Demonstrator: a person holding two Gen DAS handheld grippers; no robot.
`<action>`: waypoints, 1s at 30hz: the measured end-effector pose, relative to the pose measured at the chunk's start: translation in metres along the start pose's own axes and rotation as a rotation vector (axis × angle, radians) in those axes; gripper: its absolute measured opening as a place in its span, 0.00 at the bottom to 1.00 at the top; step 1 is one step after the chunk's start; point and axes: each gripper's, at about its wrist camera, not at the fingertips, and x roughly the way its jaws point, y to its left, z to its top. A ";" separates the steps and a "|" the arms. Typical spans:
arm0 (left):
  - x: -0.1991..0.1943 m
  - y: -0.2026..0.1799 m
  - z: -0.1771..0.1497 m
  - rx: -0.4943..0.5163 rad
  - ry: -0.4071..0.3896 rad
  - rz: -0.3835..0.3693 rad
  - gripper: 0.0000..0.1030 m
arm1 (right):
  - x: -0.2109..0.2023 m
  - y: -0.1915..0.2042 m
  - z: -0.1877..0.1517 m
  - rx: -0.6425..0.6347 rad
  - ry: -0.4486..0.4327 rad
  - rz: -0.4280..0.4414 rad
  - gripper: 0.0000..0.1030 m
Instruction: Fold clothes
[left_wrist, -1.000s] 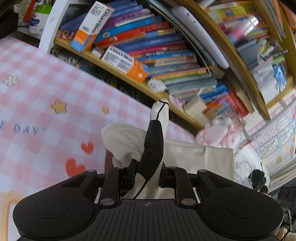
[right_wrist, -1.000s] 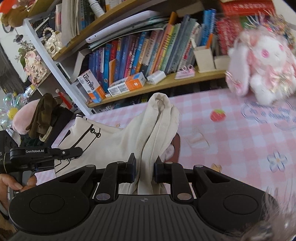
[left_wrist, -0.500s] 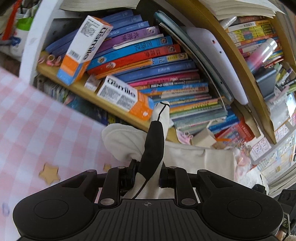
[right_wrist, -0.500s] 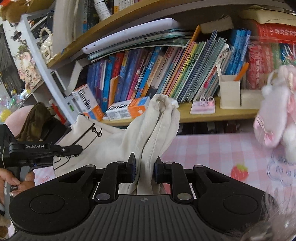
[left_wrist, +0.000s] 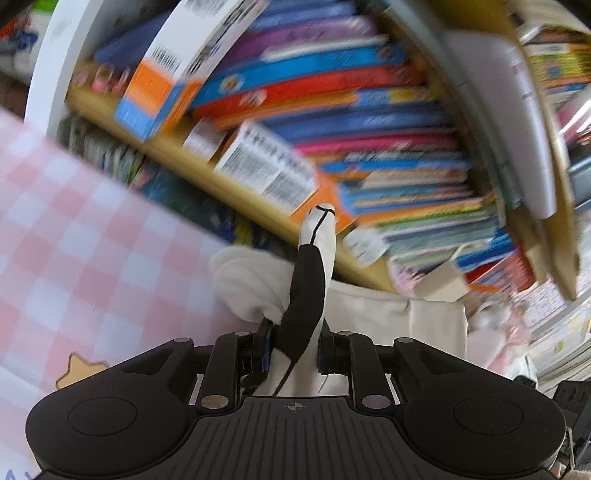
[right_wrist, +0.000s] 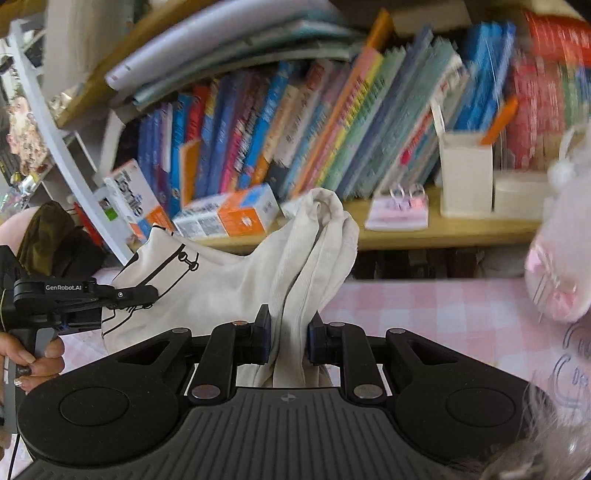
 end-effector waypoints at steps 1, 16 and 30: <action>0.003 0.003 -0.002 -0.002 0.007 0.014 0.19 | 0.003 -0.005 -0.003 0.027 0.010 -0.003 0.16; -0.028 -0.017 -0.006 0.093 -0.028 0.150 0.39 | -0.003 -0.037 -0.021 0.269 0.069 -0.098 0.56; -0.090 -0.065 -0.074 0.226 -0.100 0.250 0.56 | -0.070 0.016 -0.050 0.034 0.004 -0.235 0.77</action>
